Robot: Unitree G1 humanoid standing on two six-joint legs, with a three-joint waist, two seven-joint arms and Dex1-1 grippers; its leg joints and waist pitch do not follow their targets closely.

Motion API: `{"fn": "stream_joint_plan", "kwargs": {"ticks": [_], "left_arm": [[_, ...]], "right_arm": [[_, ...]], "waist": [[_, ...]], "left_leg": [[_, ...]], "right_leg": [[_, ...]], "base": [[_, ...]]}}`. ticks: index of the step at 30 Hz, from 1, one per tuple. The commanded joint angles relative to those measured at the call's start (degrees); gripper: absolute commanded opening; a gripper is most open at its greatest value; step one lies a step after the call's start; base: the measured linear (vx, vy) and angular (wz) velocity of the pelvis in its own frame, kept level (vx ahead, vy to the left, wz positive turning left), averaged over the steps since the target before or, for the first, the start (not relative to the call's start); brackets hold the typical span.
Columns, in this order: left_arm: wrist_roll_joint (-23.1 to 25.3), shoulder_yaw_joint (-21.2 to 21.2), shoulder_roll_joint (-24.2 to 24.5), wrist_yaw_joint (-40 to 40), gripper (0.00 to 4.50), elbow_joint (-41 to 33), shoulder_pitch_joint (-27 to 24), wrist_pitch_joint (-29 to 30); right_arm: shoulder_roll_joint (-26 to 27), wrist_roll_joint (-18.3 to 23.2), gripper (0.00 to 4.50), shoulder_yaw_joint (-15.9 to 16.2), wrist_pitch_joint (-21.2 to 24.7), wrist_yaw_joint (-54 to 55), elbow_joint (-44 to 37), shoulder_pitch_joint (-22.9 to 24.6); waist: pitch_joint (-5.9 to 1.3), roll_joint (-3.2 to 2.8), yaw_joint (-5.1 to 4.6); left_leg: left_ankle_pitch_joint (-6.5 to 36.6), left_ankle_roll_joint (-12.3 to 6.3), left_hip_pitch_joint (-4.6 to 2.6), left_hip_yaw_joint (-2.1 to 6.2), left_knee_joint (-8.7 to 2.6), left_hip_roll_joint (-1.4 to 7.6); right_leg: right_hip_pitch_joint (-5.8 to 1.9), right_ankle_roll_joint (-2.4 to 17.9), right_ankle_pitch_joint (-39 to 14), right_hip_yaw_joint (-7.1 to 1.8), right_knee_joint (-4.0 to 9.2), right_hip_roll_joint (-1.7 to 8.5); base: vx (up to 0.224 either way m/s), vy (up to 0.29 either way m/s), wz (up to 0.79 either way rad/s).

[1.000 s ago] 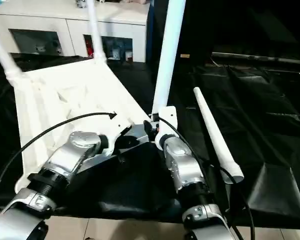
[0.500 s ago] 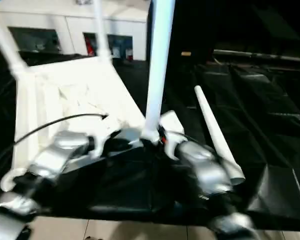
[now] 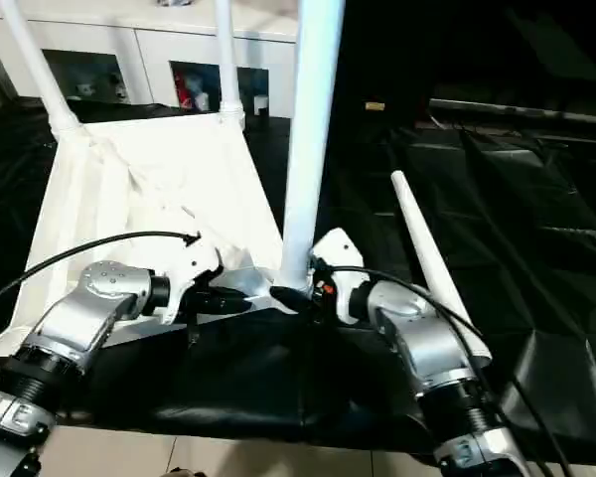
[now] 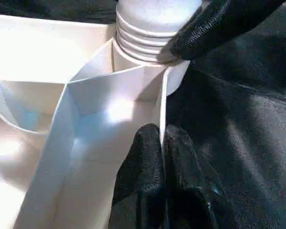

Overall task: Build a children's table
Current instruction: Rotate leg to tighten

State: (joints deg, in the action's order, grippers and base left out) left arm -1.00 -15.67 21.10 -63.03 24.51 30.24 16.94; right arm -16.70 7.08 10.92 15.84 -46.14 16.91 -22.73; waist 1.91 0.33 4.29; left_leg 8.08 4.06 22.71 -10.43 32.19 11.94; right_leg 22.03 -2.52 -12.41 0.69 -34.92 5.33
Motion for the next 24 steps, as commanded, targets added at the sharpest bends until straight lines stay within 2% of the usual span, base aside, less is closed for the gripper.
{"fn": "stream_joint_plan", "kwargs": {"ticks": [1,5,9,10,12,13,15,16,19,21,22,23,24], "left_arm": [[-1.7,-0.1,-0.5,-0.7,0.0,-0.5,-0.1,-0.4],[-1.7,0.0,-0.4,-0.9,0.0,-0.6,-0.2,-0.3],[-1.6,0.1,-0.8,-0.3,0.0,-0.4,-0.1,0.2],[-1.1,0.5,-1.9,1.9,0.0,0.6,0.4,1.0],[-0.9,0.7,-2.5,3.0,0.0,1.1,0.7,1.3],[-0.4,1.0,-3.5,5.1,0.0,2.1,1.3,1.8],[0.9,1.6,-6.4,10.9,0.0,5.1,3.0,3.0],[1.6,1.9,-8.0,13.9,0.0,6.7,4.0,3.4],[2.2,2.7,-12.3,20.5,0.0,10.5,6.8,3.5],[2.4,2.6,-13.3,21.9,0.0,11.2,7.5,3.3],[2.5,2.4,-14.3,22.5,0.0,11.7,8.1,2.7],[2.5,2.3,-14.7,22.4,0.0,12.0,8.4,2.4],[2.5,2.2,-15.0,22.2,0.0,12.0,8.6,2.3]], "right_arm": [[-0.1,0.0,3.03,1.2,1.0,-1.0,-1.0,0.3],[0.0,0.0,2.77,0.9,1.5,-0.7,-0.9,0.4],[1.3,-0.3,2.7,-0.1,1.6,2.4,0.8,0.6],[3.3,-0.9,2.68,-1.6,2.0,7.3,3.0,0.6],[4.2,-1.1,2.67,-2.2,2.3,9.5,3.9,0.5],[5.7,-1.3,2.67,-3.2,2.7,12.6,4.9,0.5],[9.8,-0.9,2.67,-6.1,4.3,20.6,7.3,-0.1],[11.9,-0.6,2.66,-7.6,5.0,24.6,8.5,-0.6],[17.1,-0.3,2.66,-10.1,4.8,33.6,12.6,-3.2],[18.0,-0.7,2.66,-10.0,4.3,35.1,13.7,-4.1],[19.1,-1.0,2.66,-9.8,3.5,36.1,14.7,-5.0],[19.7,-1.1,2.66,-9.9,3.2,36.4,15.1,-5.5],[20.1,-1.2,2.66,-9.9,2.9,36.7,15.3,-5.8]], "waist": [[-3.07,0.42,0.1],[-3.08,0.46,0.17],[-3.12,0.44,0.21],[-3.09,0.37,0.1],[-2.94,0.43,-0.09],[-2.86,0.24,-0.26],[-2.76,0.24,-0.75],[-2.75,0.33,-0.79],[-2.77,0.2,-0.93],[-2.84,0.21,-0.99],[-3.0,0.25,-0.85],[-3.13,-0.17,-0.75],[-3.14,-0.02,-0.82]], "left_leg": [[12.6,-1.05,-1.58,-0.24,-3.26,0.63],[12.5,-1.1,-1.61,-0.26,-3.21,0.62],[12.5,-0.91,-1.62,-0.25,-3.19,0.61],[12.3,-0.69,-1.54,-0.27,-3.23,0.58],[13.4,-0.15,-1.5,-0.21,-3.4,0.53],[15.1,0.57,-1.68,-0.15,-3.54,0.53],[17.1,1.45,-1.77,-0.18,-3.69,0.47],[18.4,2.54,-1.9,0.02,-3.85,0.47],[19.4,3.33,-1.95,0.15,-3.94,0.36],[19.1,3.49,-1.88,0.22,-3.96,0.35],[18.1,3.25,-1.86,0.22,-3.85,0.37],[16.5,2.96,-1.76,0.23,-3.71,0.32],[15.9,2.71,-1.7,0.13,-3.66,0.27]], "right_leg": [[-1.54,12.5,-2.4,-0.7,3.66,1.3],[-1.55,12.6,-2.2,-0.7,3.59,1.25],[-1.55,12.6,-2.2,-0.7,3.55,1.29],[-1.43,12.7,-2.0,-0.74,3.47,1.29],[-1.42,12.6,-3.5,-0.69,3.66,1.3],[-1.32,12.3,-6.1,-0.7,3.88,1.32],[-0.94,11.9,-8.7,-0.88,4.12,1.29],[-0.98,11.0,-12.0,-0.87,4.44,1.5],[-0.82,9.9,-13.2,-0.91,4.68,1.46],[-0.87,9.6,-12.6,-0.89,4.67,1.38],[-1.08,9.4,-10.5,-0.88,4.52,1.37],[-1.19,9.6,-7.4,-0.88,4.23,1.3],[-1.19,9.7,-5.9,-0.87,4.24,1.19]], "base": [[0.0,0.0,0.0],[0.0,0.0,0.0],[0.0,0.0,0.0],[0.0,0.0,0.0],[0.0,0.0,0.0],[0.0,0.0,0.0],[0.0,0.0,0.0],[0.0,0.0,0.0],[0.0,0.0,0.0],[0.0,0.0,0.0],[0.0,0.0,0.0],[0.0,0.0,0.0],[0.0,0.0,0.0]]}}
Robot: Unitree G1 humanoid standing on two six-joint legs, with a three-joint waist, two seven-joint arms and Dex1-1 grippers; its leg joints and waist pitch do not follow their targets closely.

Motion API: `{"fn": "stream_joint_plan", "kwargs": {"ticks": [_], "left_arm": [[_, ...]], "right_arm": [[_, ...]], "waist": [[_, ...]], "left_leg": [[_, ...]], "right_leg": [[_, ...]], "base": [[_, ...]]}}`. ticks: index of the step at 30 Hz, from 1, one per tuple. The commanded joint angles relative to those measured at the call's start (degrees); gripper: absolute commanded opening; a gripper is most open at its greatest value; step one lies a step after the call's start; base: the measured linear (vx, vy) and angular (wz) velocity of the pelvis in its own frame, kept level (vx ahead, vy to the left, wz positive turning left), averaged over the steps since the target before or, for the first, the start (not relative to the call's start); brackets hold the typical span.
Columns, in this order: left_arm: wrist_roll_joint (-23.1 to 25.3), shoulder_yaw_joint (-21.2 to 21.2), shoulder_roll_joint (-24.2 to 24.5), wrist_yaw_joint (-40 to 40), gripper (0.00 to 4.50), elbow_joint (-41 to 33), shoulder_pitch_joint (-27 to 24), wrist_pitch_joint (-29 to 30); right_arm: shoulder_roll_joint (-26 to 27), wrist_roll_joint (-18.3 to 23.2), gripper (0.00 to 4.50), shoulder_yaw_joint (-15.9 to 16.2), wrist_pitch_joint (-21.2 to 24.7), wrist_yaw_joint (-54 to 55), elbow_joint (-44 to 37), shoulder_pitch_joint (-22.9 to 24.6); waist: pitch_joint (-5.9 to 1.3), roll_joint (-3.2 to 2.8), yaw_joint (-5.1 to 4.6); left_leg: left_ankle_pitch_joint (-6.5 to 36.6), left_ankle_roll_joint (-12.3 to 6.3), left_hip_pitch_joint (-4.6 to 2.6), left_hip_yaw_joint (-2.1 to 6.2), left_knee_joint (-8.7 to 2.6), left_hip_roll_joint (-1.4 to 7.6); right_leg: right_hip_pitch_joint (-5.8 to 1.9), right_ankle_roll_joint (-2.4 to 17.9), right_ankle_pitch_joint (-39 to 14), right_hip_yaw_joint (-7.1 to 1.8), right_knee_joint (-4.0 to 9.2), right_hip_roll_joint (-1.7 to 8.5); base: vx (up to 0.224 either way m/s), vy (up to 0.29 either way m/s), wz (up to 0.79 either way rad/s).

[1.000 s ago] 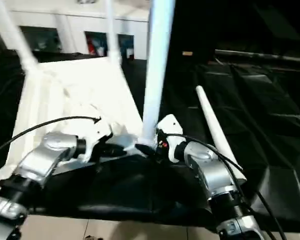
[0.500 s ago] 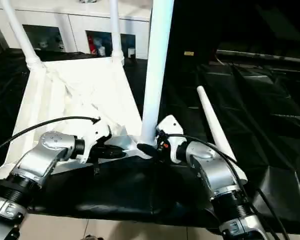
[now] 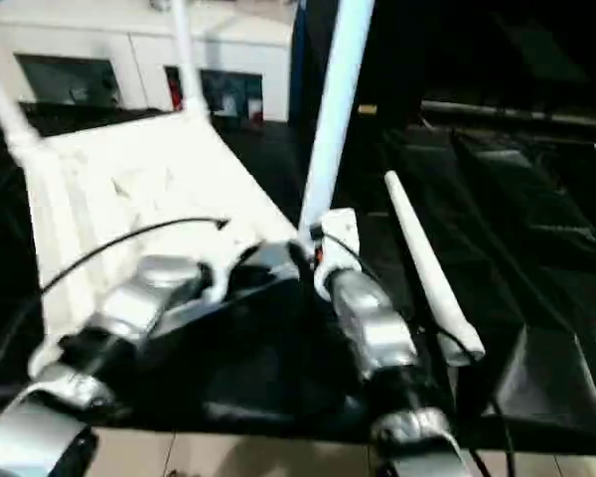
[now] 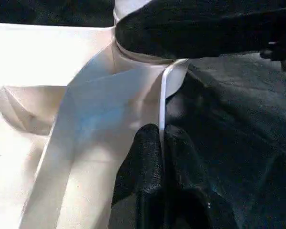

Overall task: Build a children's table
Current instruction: Rotate leg to tighten

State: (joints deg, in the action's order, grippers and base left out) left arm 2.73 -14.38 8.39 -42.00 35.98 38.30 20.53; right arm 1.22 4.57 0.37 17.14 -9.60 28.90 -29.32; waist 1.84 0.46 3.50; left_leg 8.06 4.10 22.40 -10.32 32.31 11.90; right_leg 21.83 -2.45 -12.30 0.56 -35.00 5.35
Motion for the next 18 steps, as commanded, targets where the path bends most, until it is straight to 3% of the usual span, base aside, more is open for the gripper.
{"fn": "stream_joint_plan", "kwargs": {"ticks": [1,3,6,12,14,16,18], "left_arm": [[-1.2,0.8,-2.5,1.1,0.0,0.6,0.7,-1.5],[-1.0,0.5,-2.5,0.6,0.0,0.7,0.8,-2.1],[-0.7,0.3,-2.2,0.1,0.0,1.2,0.7,-3.6],[-1.1,0.3,-1.9,-0.5,0.0,1.5,0.3,-7.9],[-1.4,1.1,-2.1,0.4,0.0,1.5,0.1,-10.6],[-3.5,3.2,-2.9,0.3,0.45,0.6,0.2,-10.5],[-3.9,3.7,-2.9,0.1,0.57,-0.3,0.3,-10.7]], "right_arm": [[2.4,0.8,2.66,0.9,1.3,0.4,3.6,0.4],[2.5,-0.1,2.66,1.1,0.1,0.7,4.2,0.0],[2.3,0.2,3.36,0.9,-1.4,-0.3,4.3,0.1],[1.0,0.7,3.79,-0.7,-1.1,0.5,1.4,0.4],[-0.8,0.6,3.79,-0.3,0.0,-0.7,-4.1,2.6],[-3.2,0.9,3.8,0.2,1.4,-2.9,-11.5,5.8],[-4.6,1.2,3.8,0.3,2.1,-4.3,-15.6,7.8]], "waist": [[-3.17,-0.11,0.07],[-3.16,-0.11,0.11],[-2.98,-0.09,0.12],[-2.95,-0.03,0.14],[-2.88,0.09,0.31],[-2.92,-0.19,0.76],[-3.07,-0.02,1.19]], "left_leg": [[14.5,2.33,-1.35,0.02,-3.67,0.3],[13.5,1.85,-1.32,-0.05,-3.6,0.22],[15.2,1.59,-1.37,-0.07,-3.71,0.28],[15.8,1.41,-1.39,-0.09,-3.76,0.39],[14.6,0.88,-1.29,-0.17,-3.68,0.37],[13.1,0.34,-1.28,-0.17,-3.59,0.45],[11.7,-0.09,-1.13,-0.18,-3.37,0.32]], "right_leg": [[-1.23,10.1,-3.3,-0.65,4.03,1.12],[-1.35,10.6,-1.3,-0.58,3.92,1.1],[-1.36,10.5,-3.9,-0.59,4.23,1.2],[-1.27,10.0,-5.7,-0.72,4.39,1.23],[-1.4,9.8,-4.7,-0.72,4.45,1.1],[-1.5,9.5,-2.7,-0.7,4.28,1.14],[-1.7,9.5,-1.3,-0.7,3.99,1.31]], "base": [[0.0,0.0,0.0],[0.0,0.0,0.0],[0.0,0.0,0.0],[0.0,0.0,0.0],[0.0,0.0,0.0],[0.0,0.0,0.0],[0.0,0.0,0.0]]}}
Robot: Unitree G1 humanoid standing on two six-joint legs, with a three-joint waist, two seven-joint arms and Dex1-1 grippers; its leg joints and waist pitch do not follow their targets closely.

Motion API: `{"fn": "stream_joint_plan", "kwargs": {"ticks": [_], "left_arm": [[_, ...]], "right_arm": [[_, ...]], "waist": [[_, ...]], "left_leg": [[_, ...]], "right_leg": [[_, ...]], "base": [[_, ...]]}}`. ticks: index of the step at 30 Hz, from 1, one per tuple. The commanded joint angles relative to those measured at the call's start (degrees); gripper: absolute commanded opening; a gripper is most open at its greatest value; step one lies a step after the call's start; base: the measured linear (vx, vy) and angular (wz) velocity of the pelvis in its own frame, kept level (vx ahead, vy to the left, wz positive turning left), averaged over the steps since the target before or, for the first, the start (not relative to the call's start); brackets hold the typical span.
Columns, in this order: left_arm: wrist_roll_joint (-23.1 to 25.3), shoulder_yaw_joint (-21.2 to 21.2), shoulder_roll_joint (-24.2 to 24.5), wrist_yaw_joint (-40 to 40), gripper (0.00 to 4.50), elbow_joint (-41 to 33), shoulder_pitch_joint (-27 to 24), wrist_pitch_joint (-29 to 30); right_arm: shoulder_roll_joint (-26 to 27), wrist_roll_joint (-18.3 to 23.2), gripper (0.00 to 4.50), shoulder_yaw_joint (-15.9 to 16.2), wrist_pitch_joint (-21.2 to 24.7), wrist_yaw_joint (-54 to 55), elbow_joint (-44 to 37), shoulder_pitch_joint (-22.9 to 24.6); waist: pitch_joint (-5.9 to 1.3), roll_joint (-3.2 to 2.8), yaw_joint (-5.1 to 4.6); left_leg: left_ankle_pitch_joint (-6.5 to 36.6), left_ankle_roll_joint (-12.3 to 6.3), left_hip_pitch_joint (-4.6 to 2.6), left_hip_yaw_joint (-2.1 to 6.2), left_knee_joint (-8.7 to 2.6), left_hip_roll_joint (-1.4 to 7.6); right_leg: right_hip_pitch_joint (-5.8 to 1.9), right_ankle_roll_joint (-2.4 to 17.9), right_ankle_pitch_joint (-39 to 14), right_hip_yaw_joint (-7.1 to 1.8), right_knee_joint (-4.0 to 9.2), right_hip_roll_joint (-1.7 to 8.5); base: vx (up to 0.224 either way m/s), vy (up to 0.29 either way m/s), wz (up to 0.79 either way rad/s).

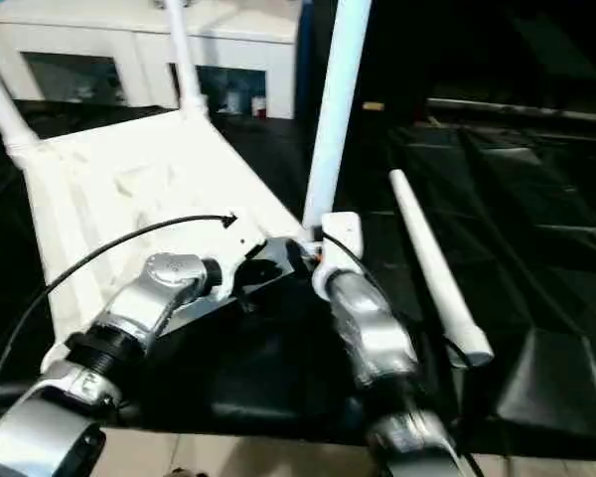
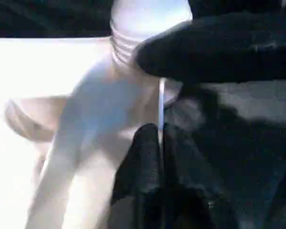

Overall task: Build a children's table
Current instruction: Rotate leg to tighten, then rotate table base

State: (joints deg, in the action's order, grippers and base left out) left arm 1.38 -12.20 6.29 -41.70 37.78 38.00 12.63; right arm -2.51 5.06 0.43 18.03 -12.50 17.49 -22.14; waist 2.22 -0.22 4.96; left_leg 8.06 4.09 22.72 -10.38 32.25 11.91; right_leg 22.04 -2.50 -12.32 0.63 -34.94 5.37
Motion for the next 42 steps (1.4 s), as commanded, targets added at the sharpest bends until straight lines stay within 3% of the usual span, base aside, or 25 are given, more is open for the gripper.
{"fn": "stream_joint_plan", "kwargs": {"ticks": [1,2,5,9,10,11,13,14,15,16,17,18,19,20,21,22,25,26,28,29,31,35,37,42], "left_arm": [[-2.4,1.6,-0.2,-0.1,0.63,-3.2,0.5,-2.7],[-2.4,1.8,0.3,0.0,0.92,-4.1,0.4,-3.0],[-2.0,3.6,2.6,2.3,1.0,-8.2,-0.7,-1.7],[-2.5,5.7,7.8,0.5,1.35,-17.4,-4.5,2.8],[-2.4,7.4,11.7,-0.9,1.4,-24.0,-7.5,7.2],[-2.4,7.7,12.3,-1.1,1.42,-25.1,-7.9,7.9],[-3.3,11.1,18.1,-3.0,1.46,-33.0,-11.7,13.8],[-3.4,11.9,19.6,-3.7,1.55,-34.7,-12.6,14.9],[-3.7,12.8,22.8,-5.5,1.55,-37.9,-14.4,16.3],[-3.7,14.2,30.1,-10.0,1.71,-43.3,-18.2,20.0],[-3.7,14.2,30.1,-10.0,1.78,-43.3,-18.2,20.0],[-3.5,14.8,32.6,-11.3,1.82,-44.8,-19.5,21.0],[-3.0,15.6,34.7,-12.1,1.9,-45.6,-20.4,22.3],[-2.4,16.2,36.2,-12.2,1.9,-46.1,-21.1,23.0],[-0.8,17.3,39.4,-12.5,1.98,-46.6,-22.5,25.2],[1.2,18.6,43.6,-12.9,1.98,-47.1,-24.6,28.3],[3.9,18.9,48.6,-11.5,1.98,-47.1,-27.6,32.4],[4.9,18.6,49.7,-10.7,1.98,-46.3,-28.3,32.8],[5.5,17.4,50.8,-9.1,1.98,-44.7,-29.7,33.9],[5.5,16.9,50.9,-8.9,1.98,-44.5,-30.3,34.5],[6.0,14.9,50.3,-8.7,1.98,-43.7,-31.5,34.5],[6.1,9.6,47.0,-8.5,1.98,-43.8,-32.8,35.0],[5.6,8.3,45.2,-8.4,1.98,-44.4,-32.7,36.2],[5.0,5.0,41.0,-7.0,1.98,-44.5,-31.9,35.0]], "right_arm": [[-2.5,0.5,3.8,0.6,1.8,-2.9,-6.8,2.1],[-3.6,0.2,3.8,1.1,1.9,-3.9,-8.3,3.0],[-5.8,0.4,3.8,1.8,4.0,-6.0,-12.6,5.1],[-7.8,1.1,3.8,2.9,6.5,-8.4,-16.1,6.8],[-9.1,1.0,3.8,4.4,7.5,-10.2,-17.7,7.8],[-9.3,1.0,3.8,4.6,7.7,-10.5,-17.9,7.9],[-10.1,2.0,3.8,6.2,9.1,-12.9,-19.9,8.9],[-10.0,2.4,3.51,6.5,9.4,-13.4,-20.1,9.0],[-9.8,2.9,3.51,6.9,10.1,-13.9,-20.4,9.2],[-9.3,2.5,3.44,8.2,11.3,-14.4,-19.1,8.7],[-9.3,2.5,3.41,8.2,11.3,-14.4,-19.1,8.7],[-9.1,2.2,3.25,8.8,11.8,-14.7,-18.4,8.4],[-9.0,1.7,3.14,9.4,11.9,-14.9,-17.6,8.0],[-8.8,1.3,3.14,9.8,12.0,-14.8,-17.0,7.7],[-8.2,0.3,3.04,10.4,11.7,-14.3,-14.7,6.6],[-7.0,-0.7,2.96,11.0,11.1,-13.4,-11.1,4.8],[-5.5,-1.5,2.71,11.6,10.0,-12.2,-6.7,2.2],[-5.0,-1.6,2.71,11.8,9.6,-12.0,-5.5,1.4],[-3.6,-2.2,2.47,12.3,7.9,-11.3,-1.3,-0.8],[-3.2,-2.5,2.34,12.6,7.1,-10.9,0.4,-1.6],[-1.7,-2.8,2.27,12.5,5.3,-9.9,5.4,-4.0],[1.6,-2.9,1.91,9.7,1.2,-5.5,14.2,-9.7],[1.9,-3.3,1.84,8.9,0.0,-4.3,16.7,-11.2],[1.0,-3.7,1.33,7.2,-2.0,-1.0,18.4,-12.6]], "waist": [[-3.69,0.21,0.26],[-3.7,0.2,0.12],[-3.54,0.38,-0.12],[-3.43,0.21,-0.97],[-3.35,-0.05,-1.28],[-3.36,-0.05,-1.5],[-3.23,0.43,-2.06],[-3.25,0.1,-1.94],[-3.07,-0.18,-2.14],[-3.03,0.55,-2.16],[-3.03,0.55,-2.16],[-2.72,0.02,-2.38],[-2.68,0.33,-2.37],[-2.59,0.06,-2.17],[-2.62,0.51,-2.02],[-2.65,0.3,-2.03],[-2.68,0.19,-2.25],[-2.75,0.47,-2.23],[-2.79,0.48,-2.08],[-2.89,0.18,-1.87],[-2.9,0.34,-2.0],[-3.12,0.06,-1.92],[-3.18,0.3,-2.04],[-3.02,0.02,-1.7]], "left_leg": [[10.9,-0.24,-1.71,-0.14,-3.2,0.52],[10.1,-0.44,-1.64,-0.08,-3.09,0.69],[9.3,-0.75,-1.29,0.01,-3.04,0.42],[11.0,-0.51,-1.34,0.0,-3.14,0.52],[11.4,-0.41,-1.38,-0.06,-3.18,0.5],[11.6,-0.22,-1.31,0.14,-3.29,0.61],[12.3,-0.06,-1.44,-0.07,-3.27,0.61],[12.4,0.1,-1.5,0.04,-3.31,0.61],[13.0,0.3,-1.51,0.06,-3.45,0.65],[13.6,0.51,-1.7,0.03,-3.41,0.72],[13.6,0.51,-1.7,0.03,-3.41,0.72],[14.3,0.87,-1.51,-0.02,-3.83,0.62],[15.5,1.63,-1.95,-0.02,-3.75,0.72],[16.3,2.17,-2.11,-0.12,-3.83,0.67],[16.5,2.3,-2.16,-0.18,-3.76,0.68],[16.2,2.78,-1.73,0.02,-3.94,0.52],[17.7,4.25,-2.07,0.14,-3.95,0.45],[17.8,4.34,-2.24,-0.02,-3.81,0.52],[16.7,4.22,-2.12,-0.01,-3.77,0.43],[16.3,4.26,-2.26,0.01,-3.71,0.48],[15.2,4.5,-1.93,0.0,-3.67,0.3],[15.9,4.71,-2.05,0.05,-3.55,0.31],[15.1,4.7,-1.94,-0.04,-3.35,0.21],[18.3,4.84,-2.14,0.0,-3.35,0.28]], "right_leg": [[-1.86,9.9,0.3,-0.8,3.83,1.32],[-1.78,10.4,3.3,-0.74,3.56,1.13],[-2.18,10.3,5.7,-0.52,3.36,0.98],[-2.1,11.1,2.5,-0.51,3.39,0.98],[-1.86,11.0,1.3,-0.54,3.48,0.81],[-1.98,11.1,1.0,-0.47,3.36,0.86],[-1.63,11.4,-0.5,-0.51,3.44,0.6],[-1.61,11.6,-1.1,-0.47,3.27,0.66],[-1.34,11.5,-2.5,-0.5,3.4,0.58],[-1.19,11.5,-4.1,-0.5,3.28,0.59],[-1.19,11.5,-4.1,-0.5,3.28,0.59],[-0.88,11.0,-6.3,-0.54,3.48,0.38],[-0.61,10.8,-7.0,-0.57,3.62,0.4],[-0.33,10.6,-7.6,-0.68,3.65,0.32],[-0.3,10.4,-7.6,-0.69,3.68,0.34],[-0.47,10.1,-8.0,-0.63,3.4,0.53],[0.01,9.5,-8.3,-0.72,3.3,0.47],[0.14,9.6,-7.2,-0.78,3.3,0.46],[-0.04,9.8,-5.5,-0.81,3.13,0.45],[-0.03,9.9,-4.6,-0.8,3.07,0.51],[-0.15,10.8,-2.5,-0.71,2.77,0.51],[-0.35,11.1,-2.4,-0.84,2.68,0.6],[-0.46,11.6,-0.7,-0.78,2.46,0.49],[-0.18,10.8,-5.1,-0.84,2.81,0.54]], "base": [[0.0,0.0,0.0],[0.0,0.0,0.0],[0.0,0.0,0.0],[0.0,0.0,0.0],[0.0,0.0,0.0],[0.0,0.0,0.0],[0.0,0.0,0.0],[0.0,0.0,0.0],[0.0,0.0,0.0],[0.0,0.0,0.0],[0.0,0.0,0.0],[0.0,0.0,0.0],[0.0,0.0,0.0],[0.0,0.0,0.0],[0.0,0.0,0.0],[0.0,0.0,0.0],[0.0,0.0,0.0],[0.0,0.0,0.0],[0.0,0.0,0.0],[0.0,0.0,0.0],[0.0,0.0,0.0],[0.0,0.0,0.0],[0.0,0.0,0.0],[0.0,0.0,0.0]]}}
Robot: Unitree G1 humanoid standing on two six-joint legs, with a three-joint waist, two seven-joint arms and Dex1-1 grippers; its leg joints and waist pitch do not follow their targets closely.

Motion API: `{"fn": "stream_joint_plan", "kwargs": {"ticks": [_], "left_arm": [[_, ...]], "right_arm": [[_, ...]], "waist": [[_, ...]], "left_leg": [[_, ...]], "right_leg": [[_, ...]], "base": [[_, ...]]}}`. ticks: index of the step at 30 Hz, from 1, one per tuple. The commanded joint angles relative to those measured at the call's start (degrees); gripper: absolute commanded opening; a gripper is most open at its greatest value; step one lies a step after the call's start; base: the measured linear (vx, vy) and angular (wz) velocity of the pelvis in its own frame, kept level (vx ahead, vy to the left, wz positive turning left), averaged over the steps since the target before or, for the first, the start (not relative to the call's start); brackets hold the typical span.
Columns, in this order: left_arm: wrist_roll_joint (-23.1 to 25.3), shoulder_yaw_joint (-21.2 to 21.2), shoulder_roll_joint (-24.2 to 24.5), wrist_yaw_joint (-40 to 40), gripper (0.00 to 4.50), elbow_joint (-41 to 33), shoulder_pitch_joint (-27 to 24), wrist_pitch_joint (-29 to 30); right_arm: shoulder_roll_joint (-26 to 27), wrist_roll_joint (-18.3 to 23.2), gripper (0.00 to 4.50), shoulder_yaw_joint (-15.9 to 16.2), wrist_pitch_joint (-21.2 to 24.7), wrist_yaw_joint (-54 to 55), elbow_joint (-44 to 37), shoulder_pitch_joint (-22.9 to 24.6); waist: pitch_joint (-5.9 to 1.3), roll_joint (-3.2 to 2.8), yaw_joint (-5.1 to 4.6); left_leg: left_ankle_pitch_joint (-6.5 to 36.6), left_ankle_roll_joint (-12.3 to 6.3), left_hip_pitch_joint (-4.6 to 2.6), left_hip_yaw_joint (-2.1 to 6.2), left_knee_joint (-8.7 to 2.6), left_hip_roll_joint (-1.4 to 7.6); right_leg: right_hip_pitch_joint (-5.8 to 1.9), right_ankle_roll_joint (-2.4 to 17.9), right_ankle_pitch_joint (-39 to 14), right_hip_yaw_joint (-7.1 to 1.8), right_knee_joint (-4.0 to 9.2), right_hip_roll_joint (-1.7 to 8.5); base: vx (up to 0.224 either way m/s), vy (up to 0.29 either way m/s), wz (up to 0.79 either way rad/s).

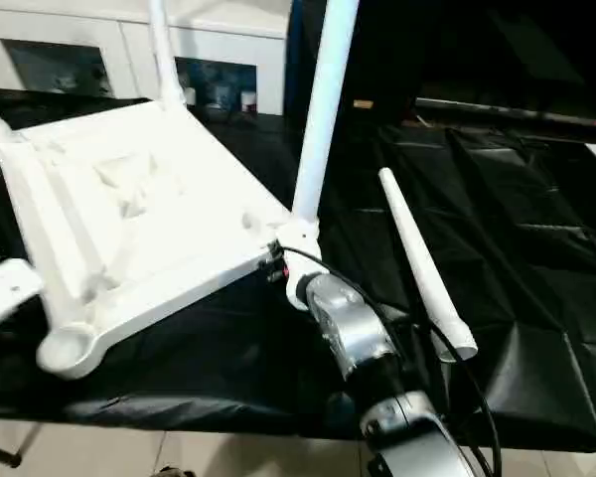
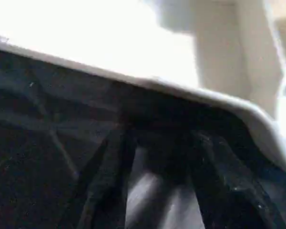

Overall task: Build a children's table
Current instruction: Rotate table base

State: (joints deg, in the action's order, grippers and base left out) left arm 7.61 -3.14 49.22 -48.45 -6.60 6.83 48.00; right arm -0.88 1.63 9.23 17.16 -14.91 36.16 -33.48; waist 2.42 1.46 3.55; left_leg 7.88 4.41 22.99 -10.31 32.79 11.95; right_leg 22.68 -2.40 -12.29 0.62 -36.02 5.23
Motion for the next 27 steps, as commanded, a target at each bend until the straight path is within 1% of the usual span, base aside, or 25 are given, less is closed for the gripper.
{"fn": "stream_joint_plan", "kwargs": {"ticks": [1,3,4,5,7,8,9,10,11,12,13,14,15,16,17,18,19,20,21,22,23,24,25,26,27], "left_arm": [[-1.8,-4.2,-3.3,0.2,1.98,-0.2,0.0,-0.3],[-2.7,-4.8,-6.0,0.8,1.98,-0.5,1.8,-1.5],[-2.9,-4.9,-6.8,1.0,1.98,-0.7,2.3,-1.9],[-3.4,-5.2,-7.9,0.9,1.98,-1.1,3.0,-2.0],[-4.7,-5.6,-10.9,0.6,1.98,-1.3,4.6,-4.8],[-5.0,-5.7,-11.8,0.8,1.98,-1.0,5.1,-5.5],[-5.3,-5.9,-12.7,0.9,1.98,-0.9,5.5,-5.8],[-5.2,-6.6,-13.5,1.0,1.98,-0.5,6.2,-6.5],[-5.2,-6.9,-13.9,1.0,1.98,-0.3,6.4,-6.8],[-4.6,-7.9,-14.9,1.3,1.98,1.0,7.5,-7.8],[-4.3,-8.3,-15.5,1.6,1.98,1.8,8.1,-8.5],[-4.2,-8.5,-15.7,1.7,1.98,2.0,8.3,-8.7],[-3.3,-9.3,-17.2,2.9,1.98,4.3,9.9,-10.6],[-3.1,-9.5,-18.1,3.4,1.98,5.5,10.7,-11.8],[-2.9,-9.8,-19.5,4.7,1.98,7.1,12.0,-12.8],[-2.7,-10.1,-20.7,5.7,1.98,8.3,13.0,-13.5],[-2.8,-10.5,-21.9,6.2,1.98,9.1,14.1,-14.1],[-2.5,-11.1,-22.8,6.8,1.98,9.8,15.0,-14.4],[-2.3,-11.9,-23.6,7.0,1.98,10.3,15.8,-14.9],[-2.4,-12.4,-24.5,7.1,1.98,10.9,16.5,-15.5],[-2.4,-12.8,-25.1,7.2,1.98,11.3,17.1,-15.9],[-2.2,-13.3,-25.5,7.3,1.98,11.2,17.5,-15.7],[-2.0,-13.9,-25.8,7.0,1.98,10.9,18.0,-15.3],[-2.1,-14.1,-25.5,6.4,1.98,10.0,18.0,-14.5],[-2.1,-14.1,-25.5,6.4,1.98,10.0,18.0,-14.5]], "right_arm": [[-1.1,-0.6,1.33,-1.7,-1.1,1.6,-1.2,-0.9],[-2.5,-0.8,1.33,-2.1,0.3,1.5,-5.1,1.0],[-2.8,-0.8,1.33,-2.4,0.4,1.4,-5.8,1.4],[-3.7,-1.0,1.33,-2.7,1.4,1.4,-8.4,2.8],[-6.3,-1.4,1.33,-3.5,4.3,1.2,-15.4,6.4],[-7.0,-1.3,1.33,-3.6,5.0,0.8,-17.3,7.5],[-7.8,-1.0,1.33,-3.8,6.1,0.2,-19.3,8.6],[-8.9,-0.7,1.33,-4.1,8.0,-0.5,-22.2,10.0],[-9.3,-0.6,1.33,-4.2,8.7,-0.7,-23.3,10.5],[-10.8,-0.3,1.33,-4.5,10.7,-1.3,-26.5,11.9],[-11.4,-0.2,1.33,-4.6,12.0,-1.5,-28.2,12.6],[-11.6,-0.2,1.33,-4.6,12.4,-1.5,-28.7,12.7],[-13.0,-0.6,1.33,-4.8,17.0,-1.3,-33.1,14.0],[-13.5,-0.8,1.33,-5.0,19.0,-1.1,-35.2,14.7],[-14.5,-0.9,1.33,-5.3,22.6,-0.9,-37.7,15.1],[-15.3,-1.1,1.33,-5.4,25.6,-0.8,-39.5,15.3],[-16.1,-1.3,1.33,-5.7,28.1,-0.7,-41.0,15.3],[-17.0,-1.5,1.33,-5.9,30.2,-0.7,-42.6,15.2],[-17.5,-1.7,1.33,-6.4,32.3,-0.5,-43.7,14.9],[-18.0,-1.6,1.33,-7.1,34.3,-0.3,-44.4,14.4],[-18.3,-1.4,1.33,-7.6,35.7,-0.1,-44.8,13.9],[-19.0,-1.4,1.33,-8.1,36.3,-0.2,-44.7,13.1],[-20.2,-1.2,1.33,-8.8,37.5,-0.6,-44.5,12.0],[-20.9,-1.1,1.33,-9.4,38.4,-0.7,-44.1,11.2],[-20.9,-1.1,1.49,-9.4,38.4,-0.7,-44.1,11.2]], "waist": [[-3.11,-1.54,-0.23],[-3.04,-1.58,-0.03],[-3.05,-1.77,0.19],[-3.03,-1.73,0.51],[-3.1,-1.69,1.14],[-3.13,-1.59,1.21],[-3.23,-1.46,1.16],[-3.23,-1.32,1.23],[-3.26,-1.21,1.15],[-3.37,-2.87,1.13],[-3.33,-2.05,0.84],[-3.38,-1.88,0.65],[-3.21,-2.05,0.56],[-3.37,-2.0,0.65],[-3.45,-2.44,0.6],[-3.26,-2.55,0.4],[-3.42,-2.35,0.27],[-3.45,-2.39,0.24],[-3.33,-2.37,0.14],[-3.36,-2.75,0.01],[-3.44,-2.41,-0.06],[-3.49,-2.73,-0.09],[-3.51,-2.62,-0.25],[-3.53,-2.55,-0.32],[-3.53,-2.61,-0.31]], "left_leg": [[19.6,4.54,-2.44,-0.06,-3.92,0.2],[21.0,4.52,-2.55,-0.05,-3.96,0.21],[21.4,4.63,-2.6,-0.02,-3.95,0.24],[21.4,4.65,-2.63,-0.01,-3.9,0.19],[21.0,4.67,-2.56,0.06,-3.94,0.22],[20.9,4.66,-2.45,0.13,-3.97,0.15],[20.3,4.63,-2.22,0.2,-3.98,0.09],[19.6,4.35,-2.08,0.22,-3.92,0.05],[19.3,4.16,-1.94,0.25,-3.92,0.0],[19.2,4.6,-2.03,0.5,-3.92,-0.07],[19.8,4.52,-2.18,0.3,-3.74,-0.07],[18.7,4.42,-1.66,0.42,-3.84,-0.23],[18.2,4.12,-1.77,0.34,-3.74,-0.34],[18.0,4.06,-1.87,0.37,-3.62,-0.23],[17.2,3.97,-1.74,0.39,-3.58,-0.25],[17.3,3.9,-1.82,0.36,-3.67,-0.27],[16.8,4.0,-1.81,0.44,-3.56,-0.23],[16.5,3.91,-1.8,0.4,-3.48,-0.18],[16.3,3.87,-1.66,0.41,-3.56,-0.22],[16.4,4.04,-1.92,0.45,-3.51,-0.19],[15.8,3.93,-1.78,0.41,-3.36,-0.22],[15.4,3.95,-1.74,0.43,-3.31,-0.25],[15.1,3.77,-1.8,0.38,-3.22,-0.23],[14.1,3.56,-1.65,0.33,-3.08,-0.29],[13.7,3.48,-1.65,0.33,-3.09,-0.28]], "right_leg": [[-0.78,10.4,-6.7,-0.82,4.12,0.61],[-0.62,9.7,-8.8,-0.85,4.32,0.6],[-0.61,9.2,-9.6,-0.87,4.46,0.58],[-0.57,8.7,-9.9,-0.92,4.51,0.52],[-0.66,8.0,-9.8,-0.89,4.59,0.57],[-0.74,7.9,-9.6,-0.87,4.57,0.56],[-0.99,7.7,-9.0,-0.82,4.49,0.52],[-1.12,7.5,-8.3,-0.82,4.5,0.53],[-1.25,7.5,-8.1,-0.79,4.44,0.55],[-1.22,7.5,-7.7,-0.79,4.21,0.61],[-1.08,7.4,-7.5,-0.79,4.64,0.4],[-1.63,7.6,-7.0,-0.68,4.46,0.44],[-1.5,7.5,-7.1,-0.75,4.77,0.24],[-1.57,7.8,-6.6,-0.79,4.56,0.37],[-1.66,8.0,-6.3,-0.81,4.44,0.54],[-1.53,8.0,-6.5,-0.81,4.68,0.31],[-1.81,8.3,-5.9,-0.82,4.51,0.32],[-1.77,8.7,-5.4,-0.84,4.48,0.51],[-1.84,8.7,-5.6,-0.82,4.57,0.44],[-1.74,8.8,-5.5,-0.81,4.58,0.35],[-1.94,9.2,-4.9,-0.82,4.51,0.47],[-1.97,9.4,-4.4,-0.82,4.38,0.51],[-1.97,9.6,-4.0,-0.79,4.45,0.49],[-2.17,9.8,-3.3,-0.82,4.33,0.52],[-2.19,10.0,-3.0,-0.81,4.32,0.57]], "base": [[0.0,0.0,0.0],[0.0,0.0,0.0],[0.0,0.0,0.0],[0.0,0.0,0.0],[0.0,0.0,0.0],[0.0,0.0,0.0],[0.0,0.0,0.0],[0.0,0.0,0.0],[0.0,0.0,0.0],[0.0,0.0,0.0],[0.0,0.0,0.0],[0.0,0.0,0.0],[0.0,0.0,0.0],[0.0,0.0,0.0],[0.0,0.0,0.0],[0.0,0.0,0.0],[0.0,0.0,0.0],[0.0,0.0,0.0],[0.0,0.0,0.0],[0.0,0.0,0.0],[0.0,0.0,0.0],[0.0,0.0,0.0],[0.0,0.0,0.0],[0.0,0.0,0.0],[0.0,0.0,0.0]]}}
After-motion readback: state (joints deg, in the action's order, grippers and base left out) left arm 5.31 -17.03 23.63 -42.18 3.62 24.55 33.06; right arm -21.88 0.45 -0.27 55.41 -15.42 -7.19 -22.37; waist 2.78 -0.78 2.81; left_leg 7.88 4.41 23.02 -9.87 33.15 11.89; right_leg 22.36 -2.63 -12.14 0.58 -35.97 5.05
